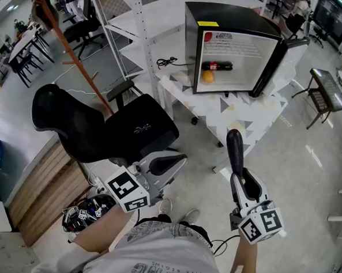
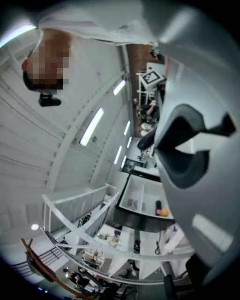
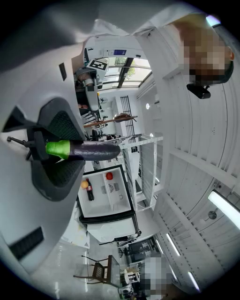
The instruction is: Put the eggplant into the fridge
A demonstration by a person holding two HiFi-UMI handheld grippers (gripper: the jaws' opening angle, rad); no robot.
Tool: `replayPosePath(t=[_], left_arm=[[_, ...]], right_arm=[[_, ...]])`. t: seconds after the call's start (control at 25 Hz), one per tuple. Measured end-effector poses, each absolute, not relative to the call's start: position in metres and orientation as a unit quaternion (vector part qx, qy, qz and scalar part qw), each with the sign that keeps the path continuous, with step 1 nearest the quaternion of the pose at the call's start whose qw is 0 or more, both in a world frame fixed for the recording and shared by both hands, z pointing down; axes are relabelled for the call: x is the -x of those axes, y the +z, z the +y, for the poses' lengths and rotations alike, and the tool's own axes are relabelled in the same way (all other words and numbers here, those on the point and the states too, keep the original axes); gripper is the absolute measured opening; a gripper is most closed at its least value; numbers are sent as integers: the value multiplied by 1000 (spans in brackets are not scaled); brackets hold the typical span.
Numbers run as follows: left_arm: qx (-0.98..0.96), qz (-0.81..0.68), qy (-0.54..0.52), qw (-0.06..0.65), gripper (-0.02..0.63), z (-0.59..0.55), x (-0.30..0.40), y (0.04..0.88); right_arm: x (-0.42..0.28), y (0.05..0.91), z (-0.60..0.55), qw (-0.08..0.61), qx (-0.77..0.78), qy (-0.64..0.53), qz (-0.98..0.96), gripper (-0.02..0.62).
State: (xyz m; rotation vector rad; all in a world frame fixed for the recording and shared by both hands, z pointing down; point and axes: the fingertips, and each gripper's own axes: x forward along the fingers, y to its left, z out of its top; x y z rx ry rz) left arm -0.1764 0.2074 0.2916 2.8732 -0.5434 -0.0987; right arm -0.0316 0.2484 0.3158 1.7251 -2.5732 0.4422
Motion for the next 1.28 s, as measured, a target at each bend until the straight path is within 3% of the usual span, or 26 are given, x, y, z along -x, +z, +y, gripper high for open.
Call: replayPosePath(t=[1.28], left_arm=[[-973, -206, -26, 99, 6, 243, 104, 303]], right_arm=[[-44, 333, 272, -19, -533, 147, -833, 123]])
